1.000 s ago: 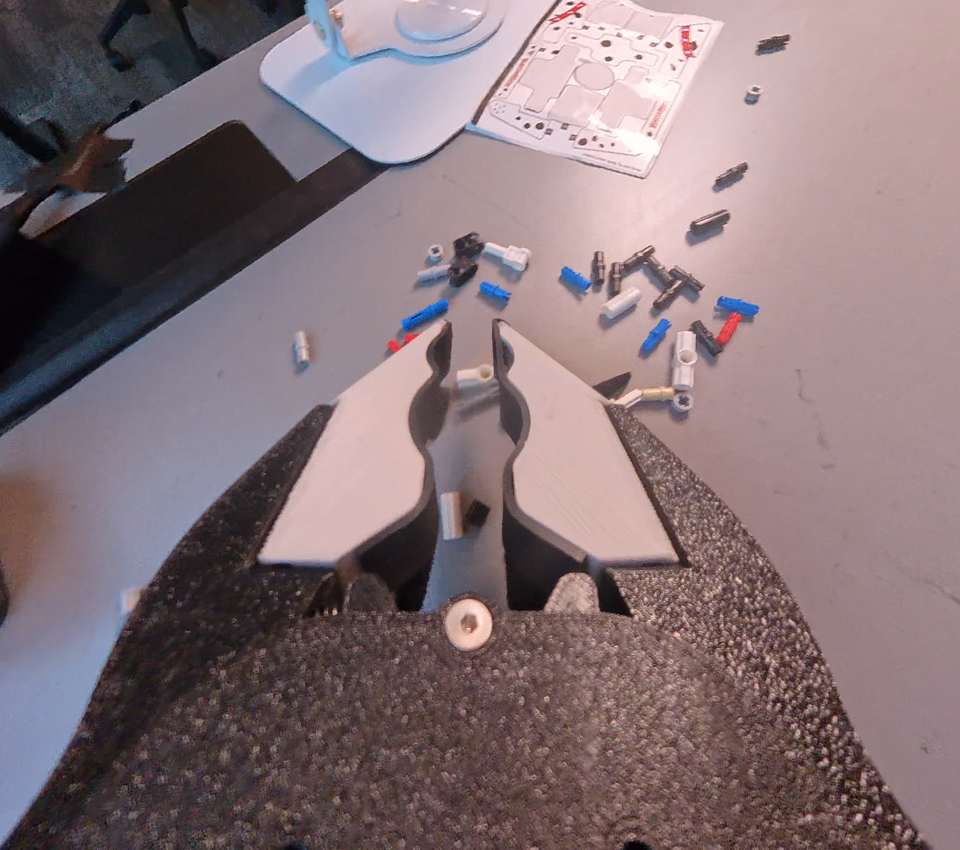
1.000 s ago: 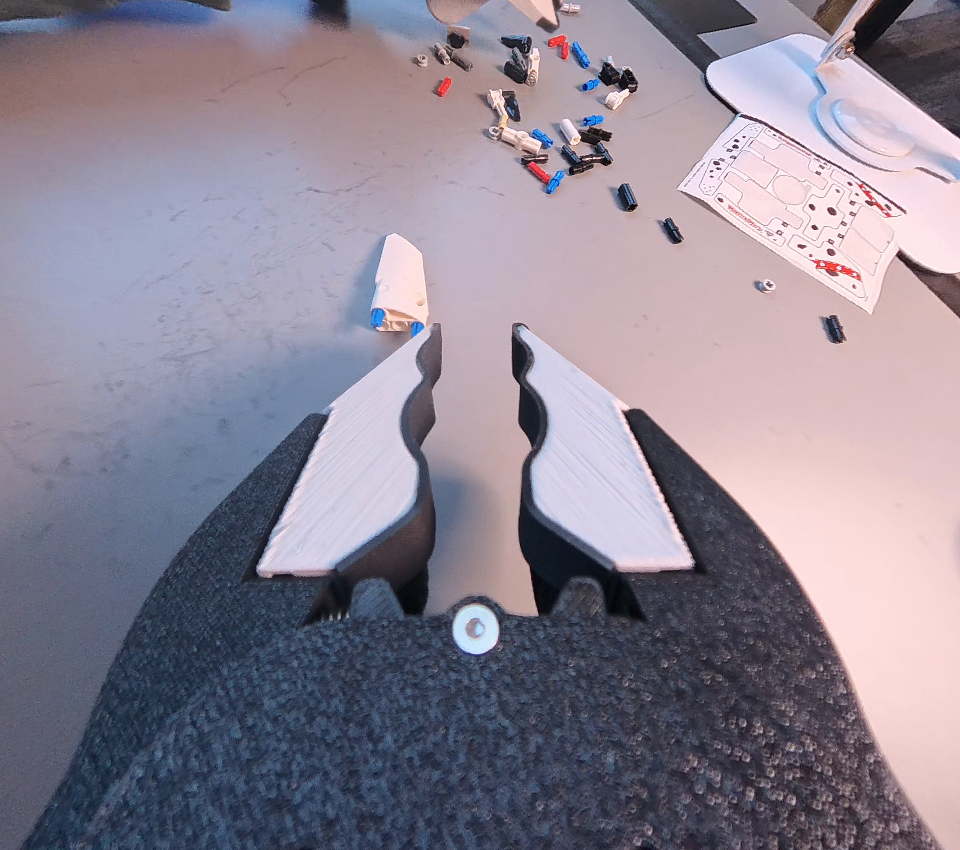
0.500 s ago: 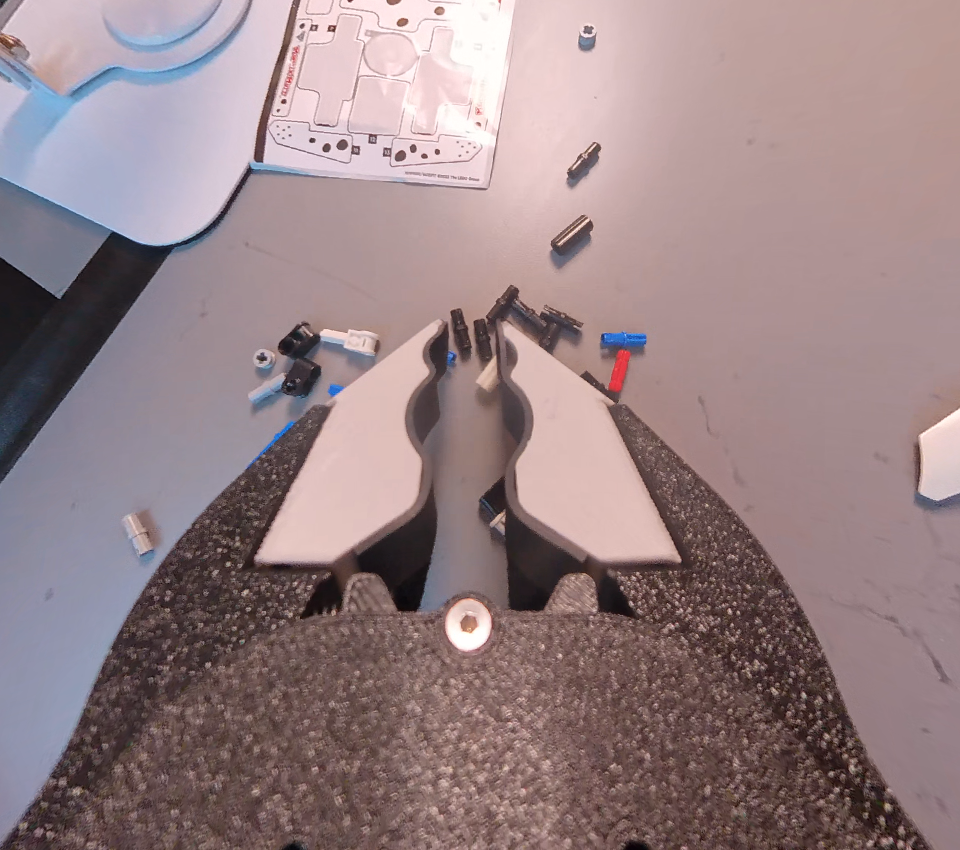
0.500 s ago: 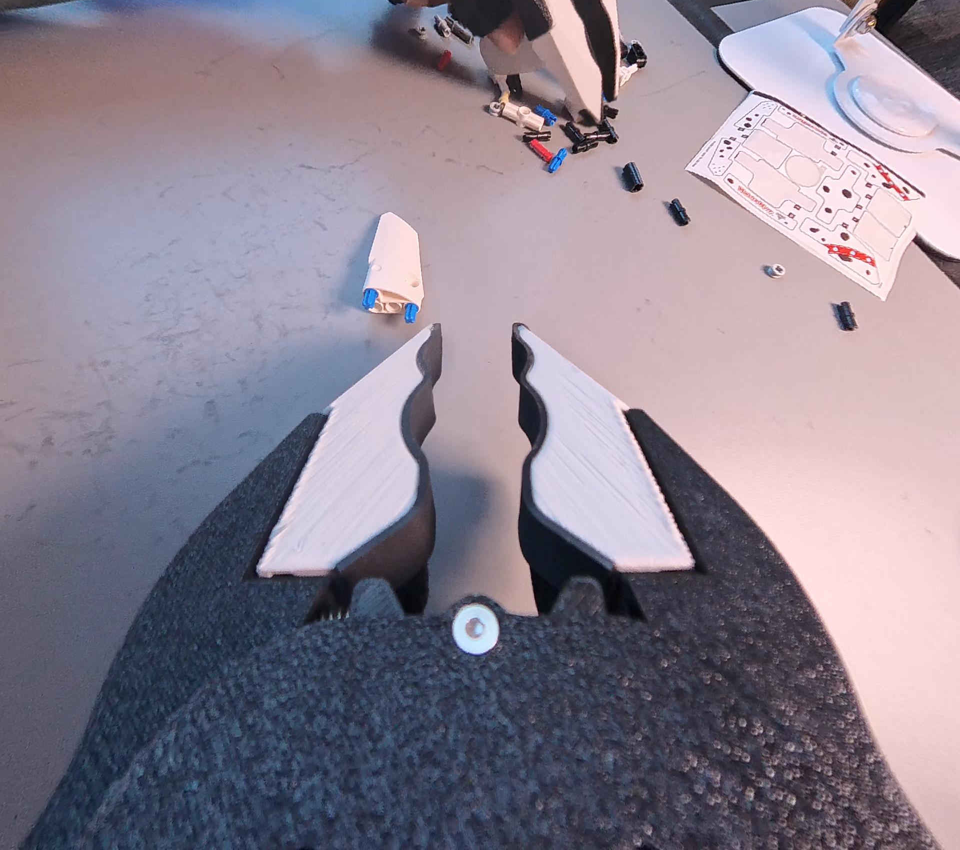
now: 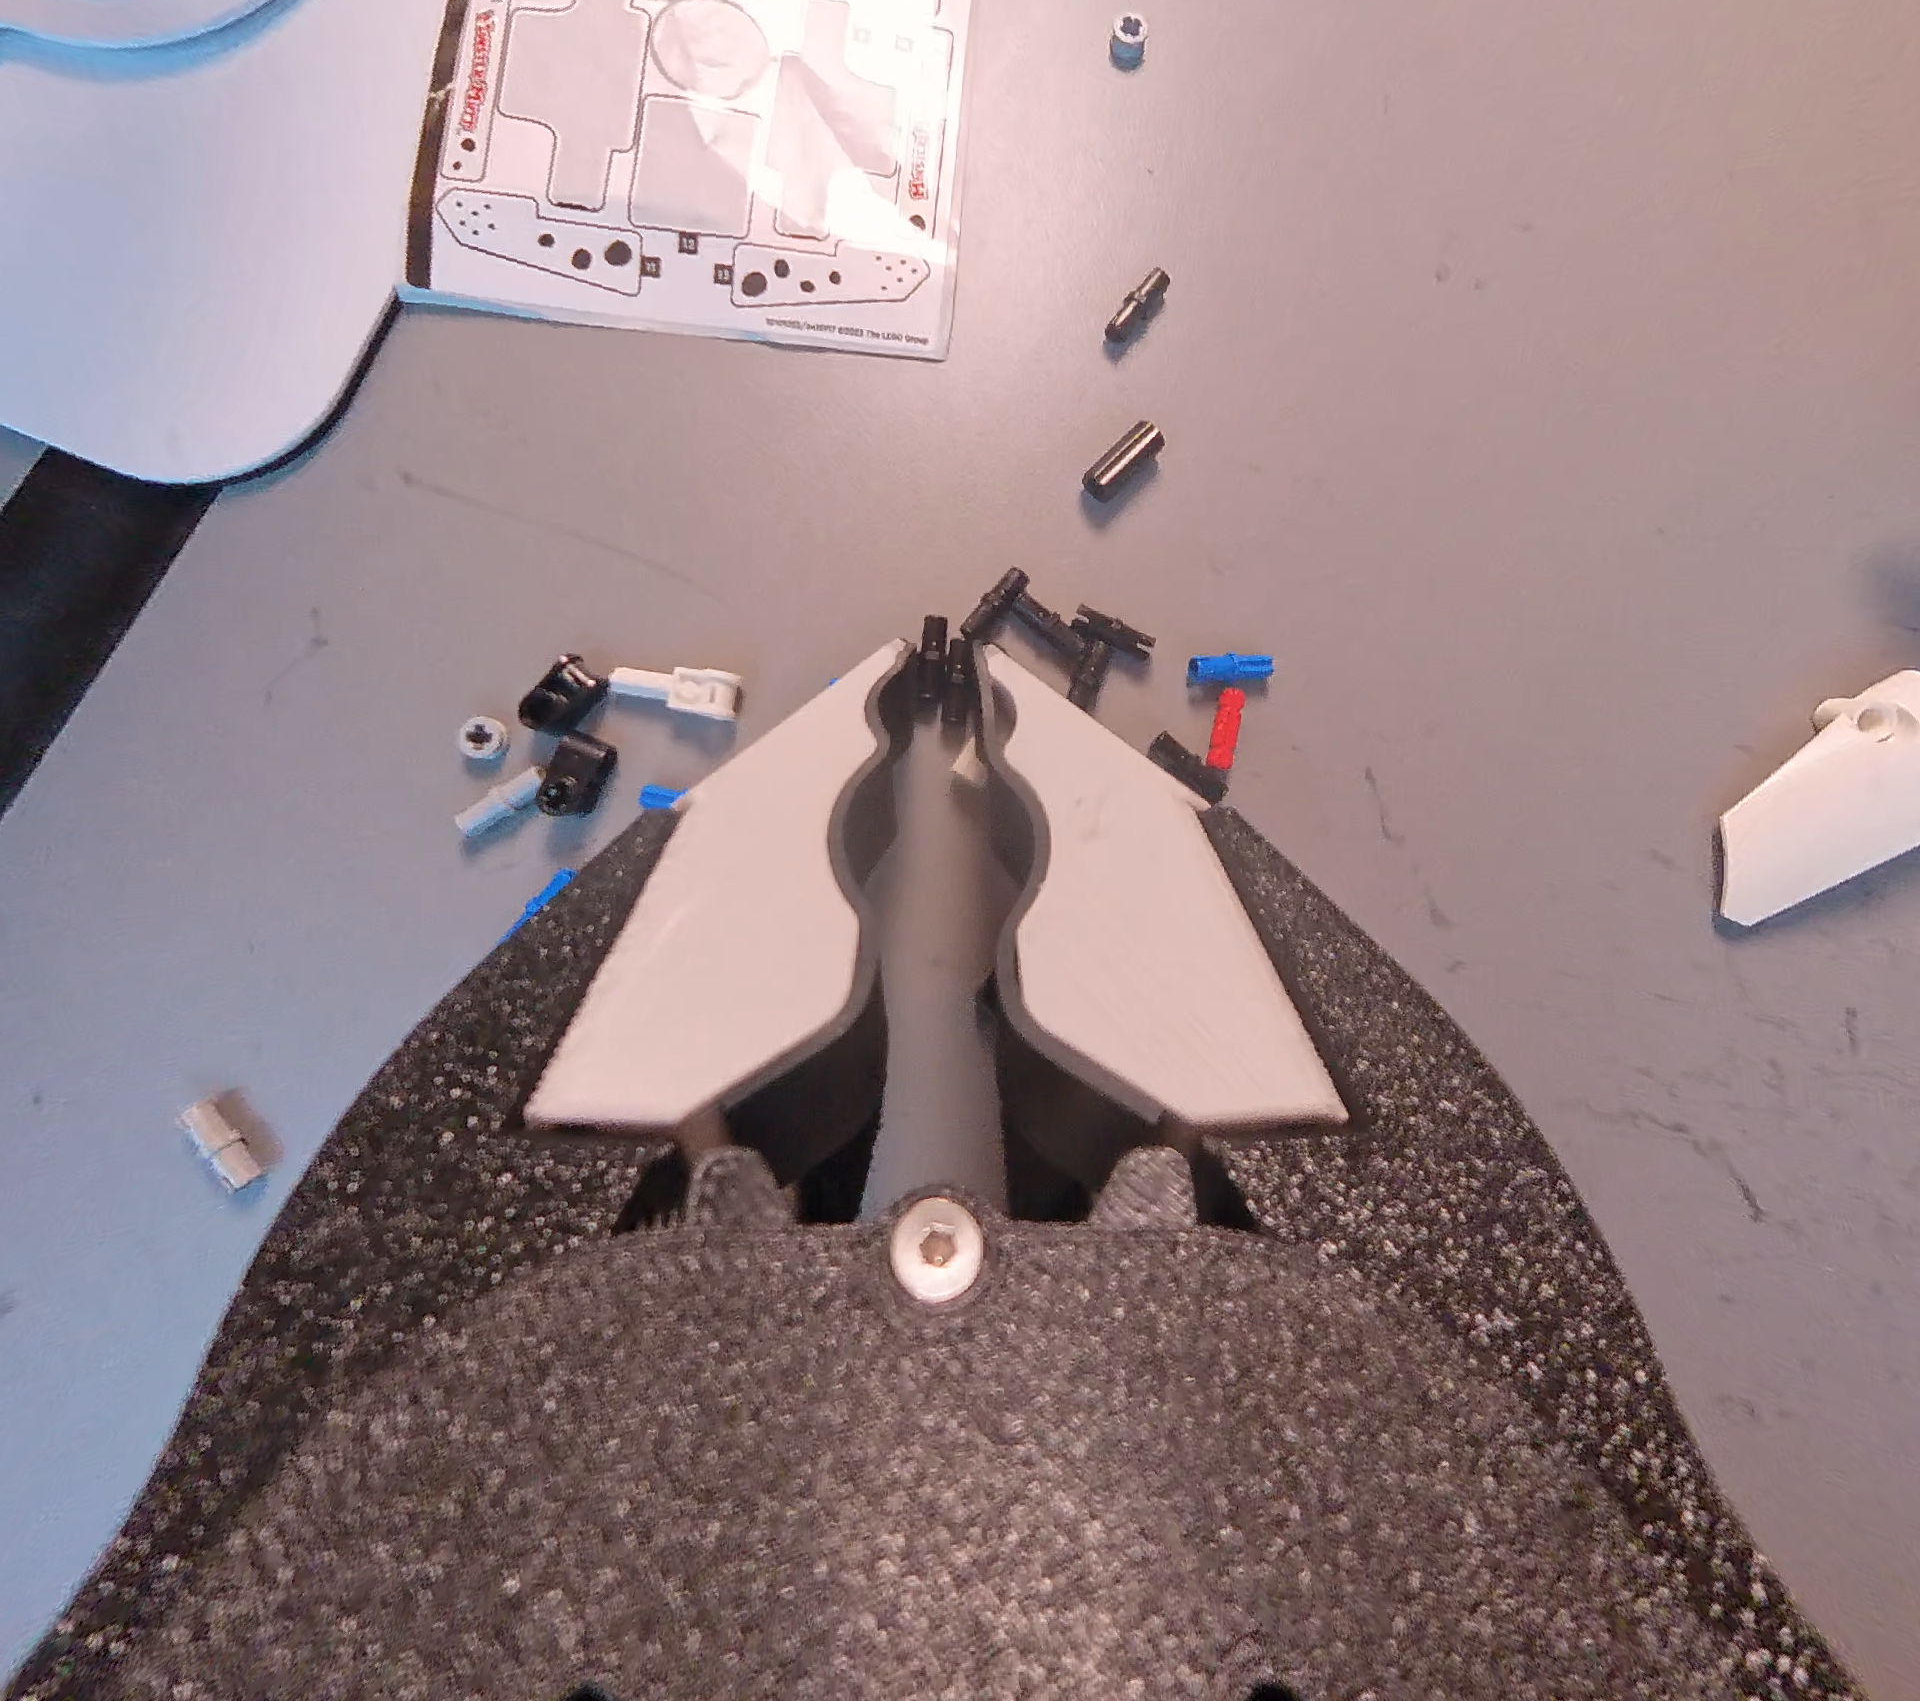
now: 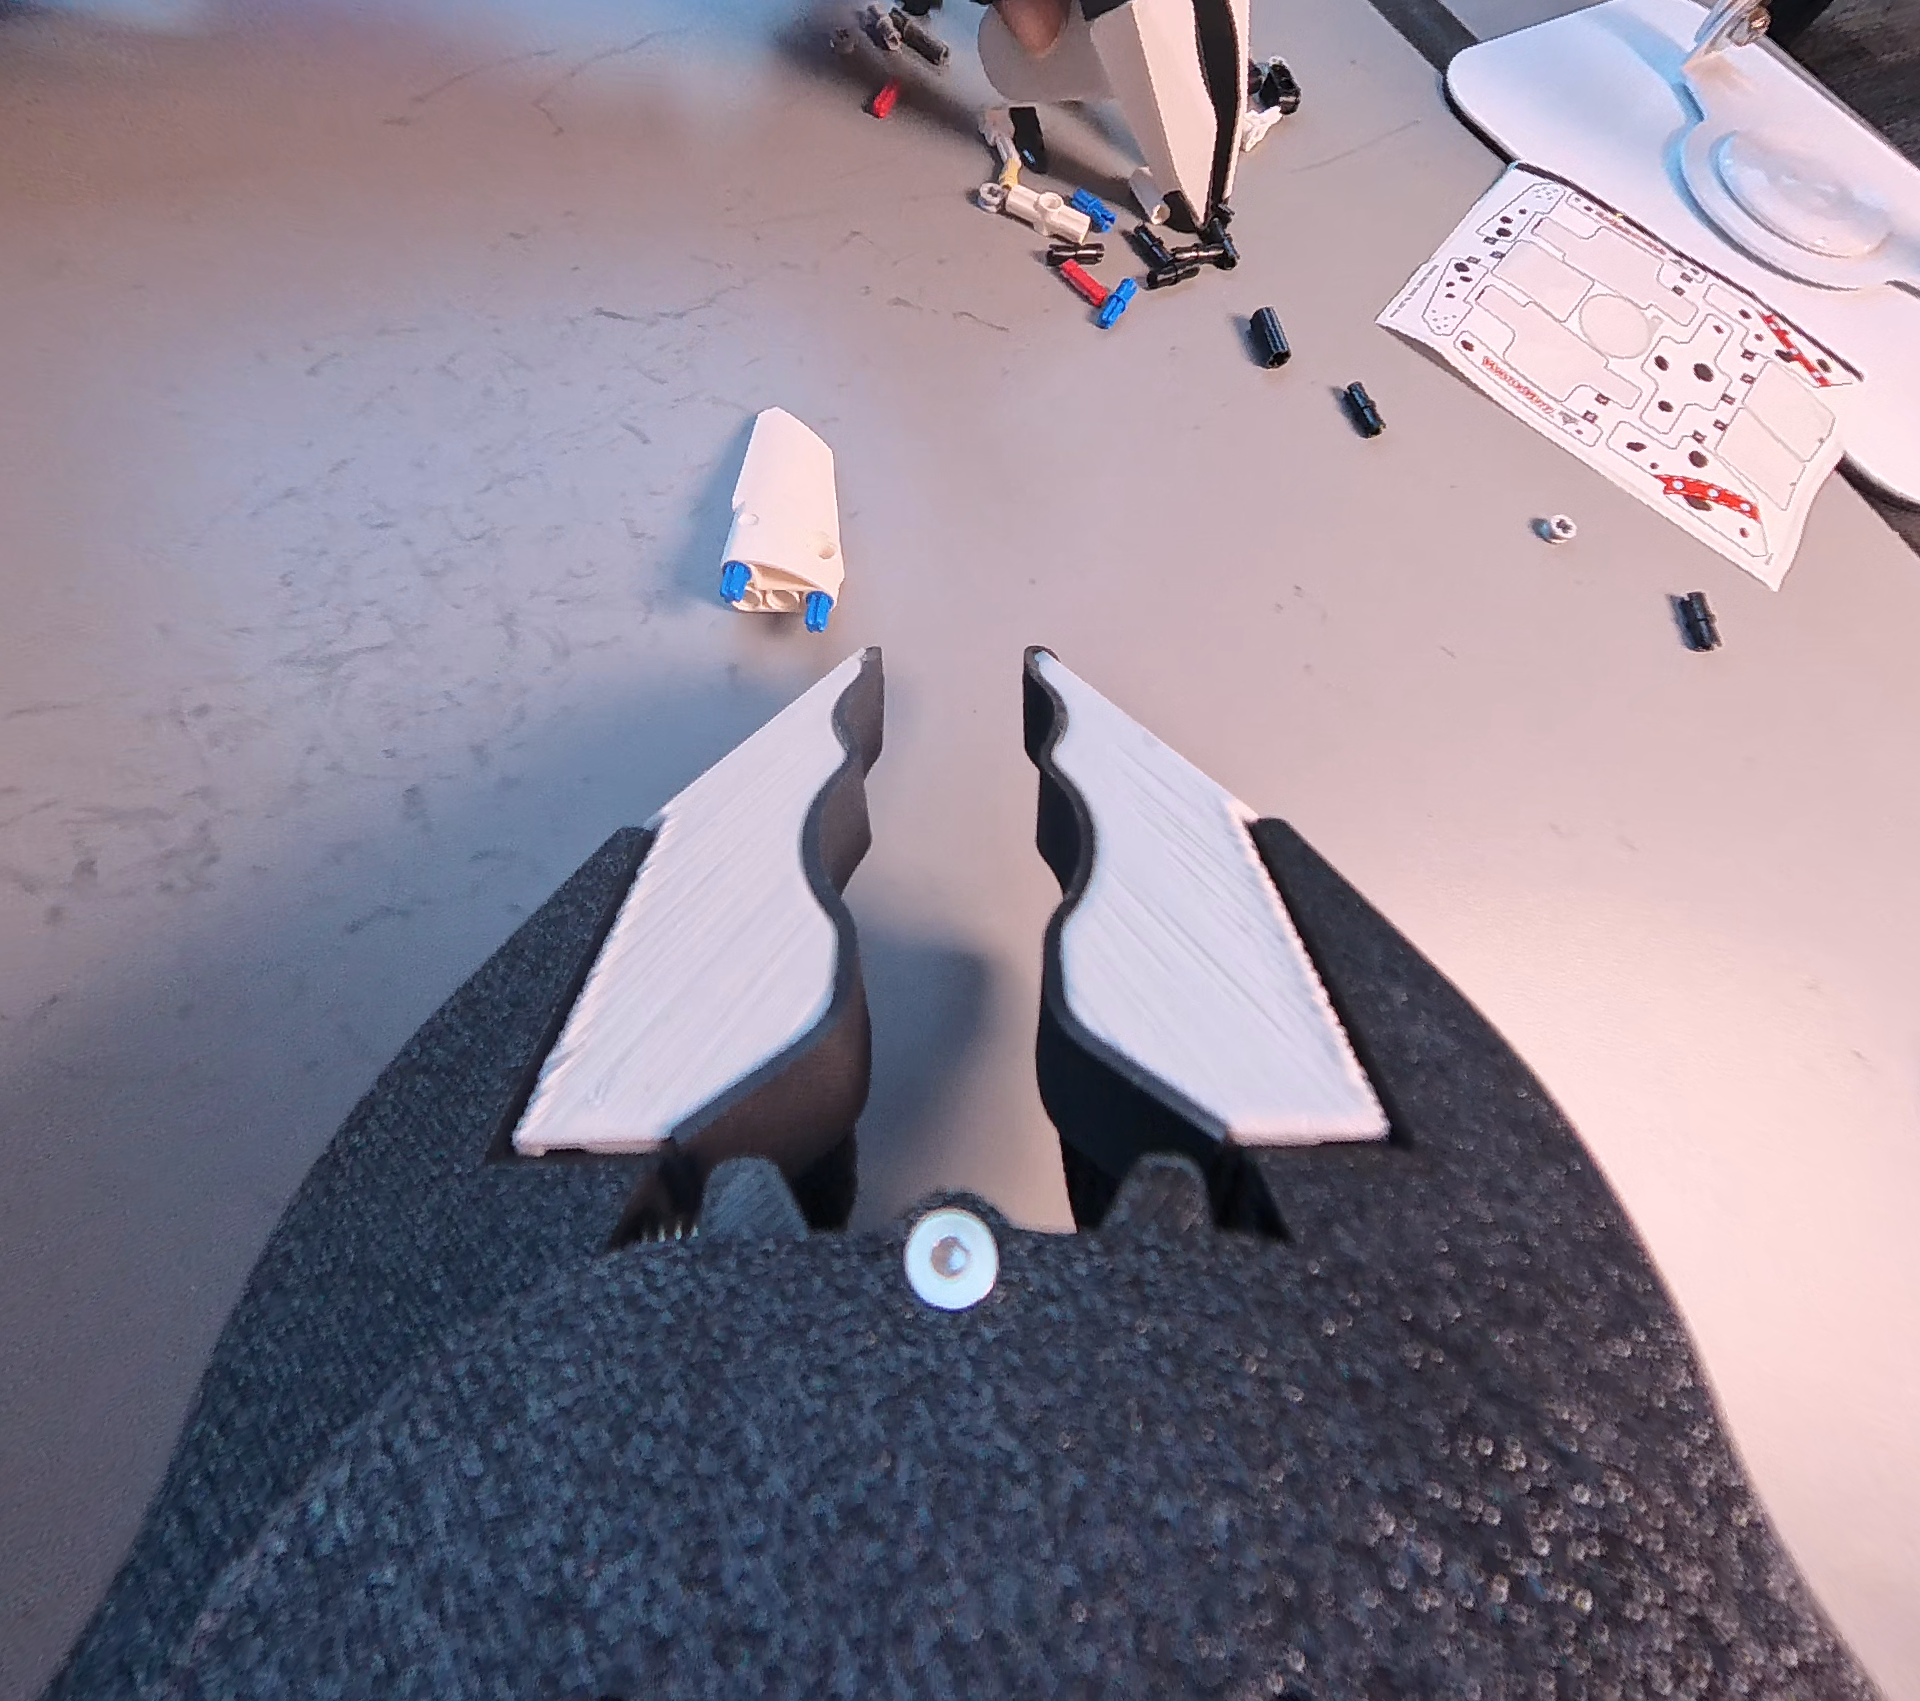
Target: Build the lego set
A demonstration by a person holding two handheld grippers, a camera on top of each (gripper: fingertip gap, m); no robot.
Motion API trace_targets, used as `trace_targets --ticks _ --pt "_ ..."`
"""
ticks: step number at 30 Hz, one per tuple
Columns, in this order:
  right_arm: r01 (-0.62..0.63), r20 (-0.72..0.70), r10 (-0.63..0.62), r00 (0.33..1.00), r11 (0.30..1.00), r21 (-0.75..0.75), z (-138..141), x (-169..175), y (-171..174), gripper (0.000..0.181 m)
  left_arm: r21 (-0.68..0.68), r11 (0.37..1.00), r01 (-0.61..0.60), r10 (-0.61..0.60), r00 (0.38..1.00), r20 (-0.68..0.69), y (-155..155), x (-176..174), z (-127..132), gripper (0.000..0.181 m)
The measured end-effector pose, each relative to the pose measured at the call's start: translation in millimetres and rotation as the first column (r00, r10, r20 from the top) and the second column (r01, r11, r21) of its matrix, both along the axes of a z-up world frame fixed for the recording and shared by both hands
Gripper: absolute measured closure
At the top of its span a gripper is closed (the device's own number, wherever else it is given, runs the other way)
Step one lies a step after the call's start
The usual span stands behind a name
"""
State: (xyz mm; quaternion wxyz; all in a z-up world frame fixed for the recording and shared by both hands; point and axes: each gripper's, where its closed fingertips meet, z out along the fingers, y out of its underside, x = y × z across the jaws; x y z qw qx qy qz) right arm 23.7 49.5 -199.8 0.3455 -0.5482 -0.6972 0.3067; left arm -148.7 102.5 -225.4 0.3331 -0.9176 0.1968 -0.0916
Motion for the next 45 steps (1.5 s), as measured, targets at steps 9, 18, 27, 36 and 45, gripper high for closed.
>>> trace_targets --ticks 9,18,27,36,45 --pt "-0.002 0.002 0.002 1.000 1.000 0.000 0 0 0 0.155 0.087 0.996 0.009 -0.011 1.000 0.018 -6 4 27 0.181" --pt "-0.002 0.006 0.002 1.000 1.000 0.003 -1 0 0 0.155 0.017 0.999 0.039 -0.038 0.999 -0.026 -4 8 6 0.165" --pt "-0.008 0.013 0.008 1.000 1.000 0.003 -2 0 -1 0.155 0.006 0.997 0.071 -0.071 0.997 -0.028 -4 10 0 0.166" --pt "0.012 0.008 -0.012 1.000 1.000 0.021 -2 2 6 0.155 0.004 0.957 0.289 -0.288 0.953 0.094 -88 91 24 0.166" --pt "0.023 0.010 -0.023 1.000 0.999 0.022 -2 2 8 0.155 -0.017 0.961 0.275 -0.273 0.957 0.096 -116 107 8 0.157"
